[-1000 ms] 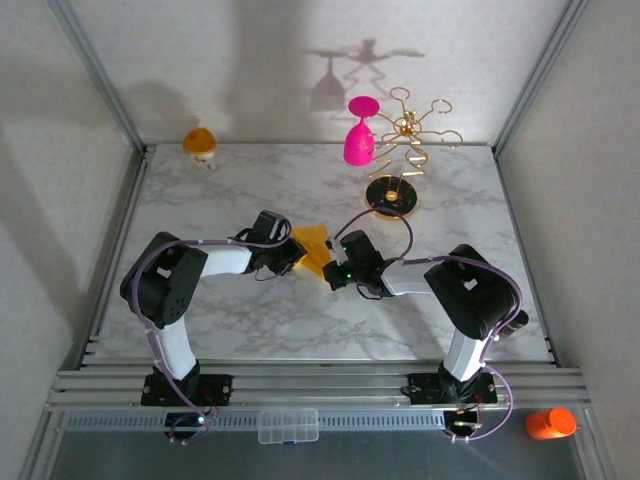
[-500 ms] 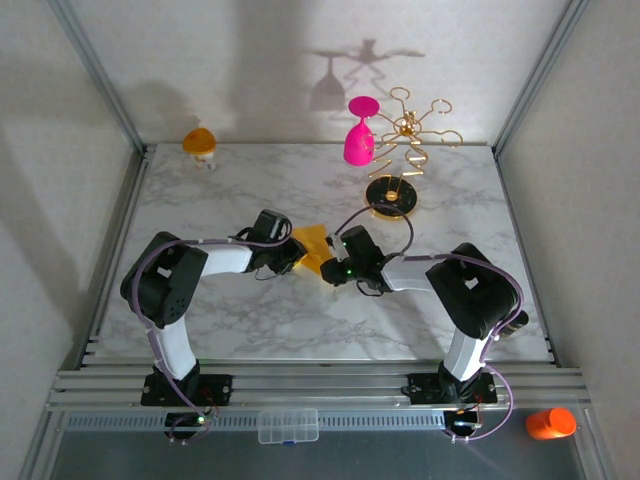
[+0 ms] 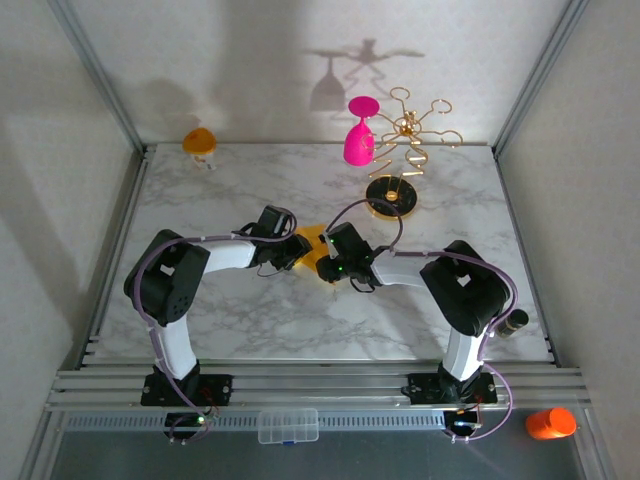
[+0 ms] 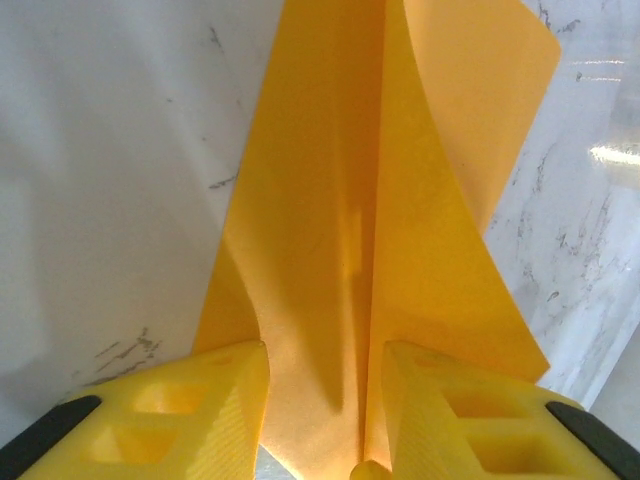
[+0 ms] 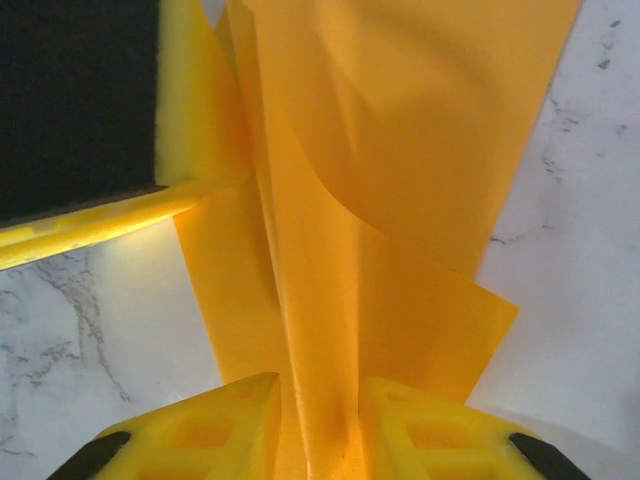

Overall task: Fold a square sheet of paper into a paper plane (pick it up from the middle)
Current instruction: Fourth fold the wing at the center of the table.

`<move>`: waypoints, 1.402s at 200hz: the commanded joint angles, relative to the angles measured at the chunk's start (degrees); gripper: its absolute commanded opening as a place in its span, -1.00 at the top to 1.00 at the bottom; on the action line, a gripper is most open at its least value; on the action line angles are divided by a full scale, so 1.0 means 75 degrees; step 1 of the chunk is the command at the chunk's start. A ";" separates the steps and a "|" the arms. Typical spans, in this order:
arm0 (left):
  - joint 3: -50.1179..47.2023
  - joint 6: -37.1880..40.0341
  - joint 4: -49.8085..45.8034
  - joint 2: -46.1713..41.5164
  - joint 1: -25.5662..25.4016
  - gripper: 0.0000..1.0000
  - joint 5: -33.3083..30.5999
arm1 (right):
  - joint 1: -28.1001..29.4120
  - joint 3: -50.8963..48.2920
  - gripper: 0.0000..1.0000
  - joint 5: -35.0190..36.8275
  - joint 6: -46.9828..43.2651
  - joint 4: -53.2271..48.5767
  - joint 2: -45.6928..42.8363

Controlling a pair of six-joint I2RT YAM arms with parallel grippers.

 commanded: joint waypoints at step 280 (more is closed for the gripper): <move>-0.0704 -0.0221 0.0332 -0.1273 -0.0036 0.48 -0.0412 | -0.0831 -0.1625 0.96 -0.2502 0.0893 0.2075 -0.0207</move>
